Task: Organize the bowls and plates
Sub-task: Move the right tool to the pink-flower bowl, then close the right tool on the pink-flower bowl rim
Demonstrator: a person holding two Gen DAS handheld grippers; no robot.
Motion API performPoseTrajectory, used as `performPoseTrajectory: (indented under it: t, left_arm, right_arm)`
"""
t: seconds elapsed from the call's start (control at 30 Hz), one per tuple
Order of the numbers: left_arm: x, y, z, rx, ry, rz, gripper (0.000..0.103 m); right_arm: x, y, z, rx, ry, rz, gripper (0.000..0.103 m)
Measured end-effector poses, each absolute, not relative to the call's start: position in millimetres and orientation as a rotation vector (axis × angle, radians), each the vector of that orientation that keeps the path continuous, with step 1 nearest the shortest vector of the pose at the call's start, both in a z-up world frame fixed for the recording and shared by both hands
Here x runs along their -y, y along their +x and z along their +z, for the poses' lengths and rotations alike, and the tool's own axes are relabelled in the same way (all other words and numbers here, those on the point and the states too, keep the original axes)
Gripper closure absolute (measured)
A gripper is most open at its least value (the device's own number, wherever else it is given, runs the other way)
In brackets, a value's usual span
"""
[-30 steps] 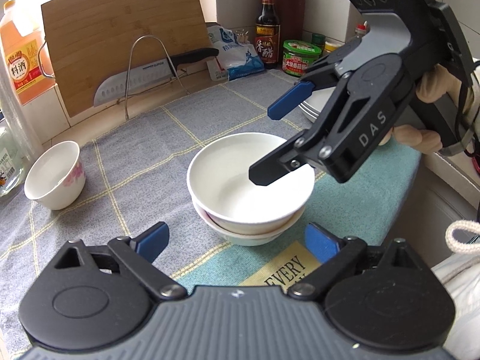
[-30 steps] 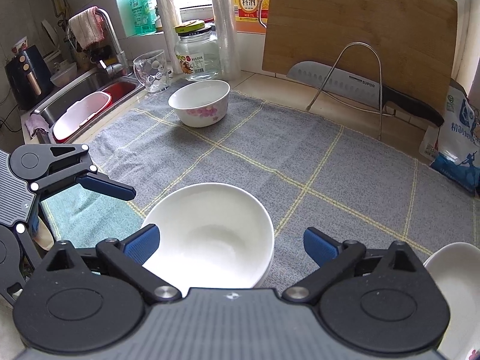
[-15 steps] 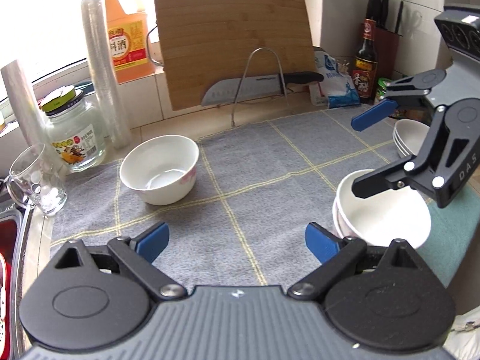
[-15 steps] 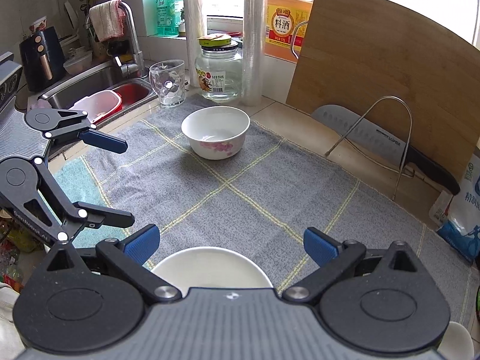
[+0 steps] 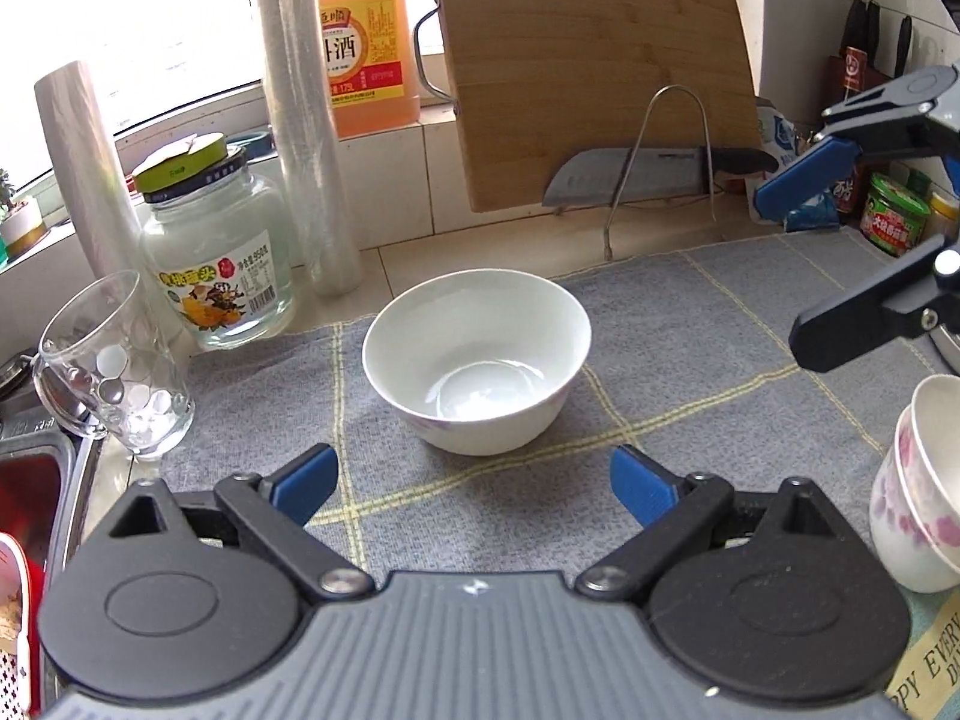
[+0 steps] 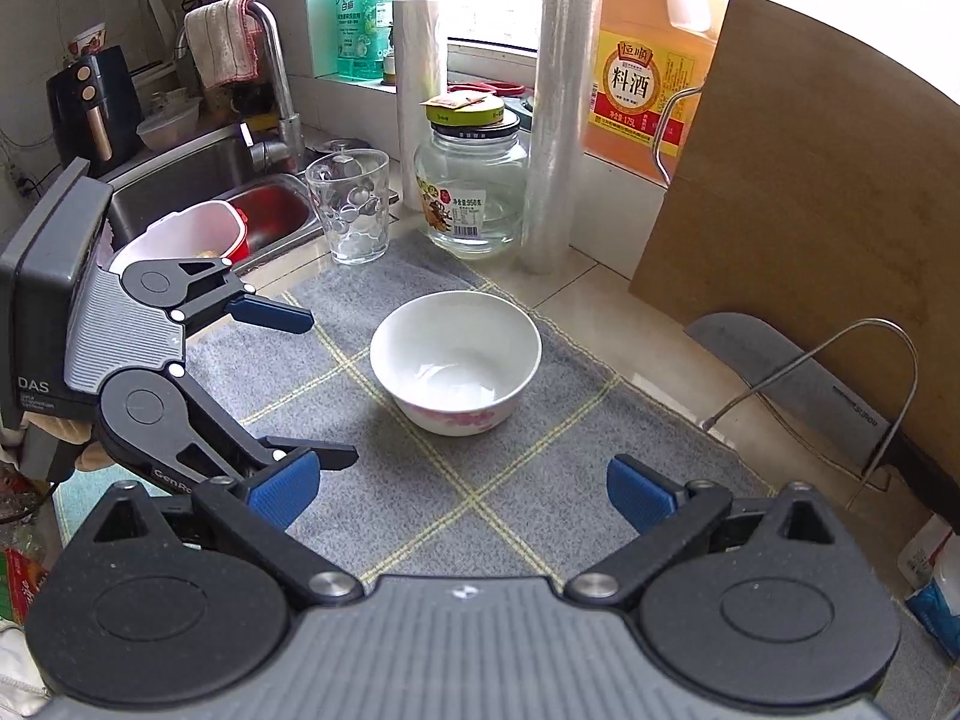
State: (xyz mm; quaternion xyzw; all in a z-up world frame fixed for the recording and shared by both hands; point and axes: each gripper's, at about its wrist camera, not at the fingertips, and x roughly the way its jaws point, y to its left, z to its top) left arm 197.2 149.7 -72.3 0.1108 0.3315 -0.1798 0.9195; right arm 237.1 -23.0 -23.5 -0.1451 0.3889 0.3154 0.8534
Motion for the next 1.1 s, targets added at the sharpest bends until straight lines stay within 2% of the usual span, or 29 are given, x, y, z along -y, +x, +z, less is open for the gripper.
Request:
performPoseTrajectory:
  t: [0.4, 0.6, 0.67, 0.83, 1.0, 1.1]
  left_arm:
    - [-149.4, 233.4, -93.5, -0.657, 0.254, -0.449, 0.007]
    - [-149.5, 238.5, -97.1, -0.649, 0.247, -0.481, 0.009]
    - [-150.0, 239.4, -98.0, -0.649, 0.243, -0.490, 0.011]
    - [-149.5, 239.4, -96.5, -0.628, 0.256, -0.512, 0.013]
    - [-149.1, 240.5, -97.2, -0.629, 0.254, -0.530, 0.015]
    - [-149.1, 240.8, -97.7, -0.629, 0.254, -0.531, 0.015]
  right_arm:
    - [-17.6, 318.1, -57.3, -0.943, -0.215, 0.644, 0.003]
    - [-30.6, 343.5, -74.6, -0.978, -0.206, 0.633, 0.010]
    - [-34.4, 349.9, -78.9, -0.986, -0.200, 0.636, 0.016]
    - [-42.3, 359.1, -86.6, -1.002, -0.197, 0.635, 0.024]
    - [-45.9, 366.4, -91.9, -1.018, -0.188, 0.639, 0.026]
    - [-47.7, 368.2, -94.4, -1.027, -0.180, 0.644, 0.032]
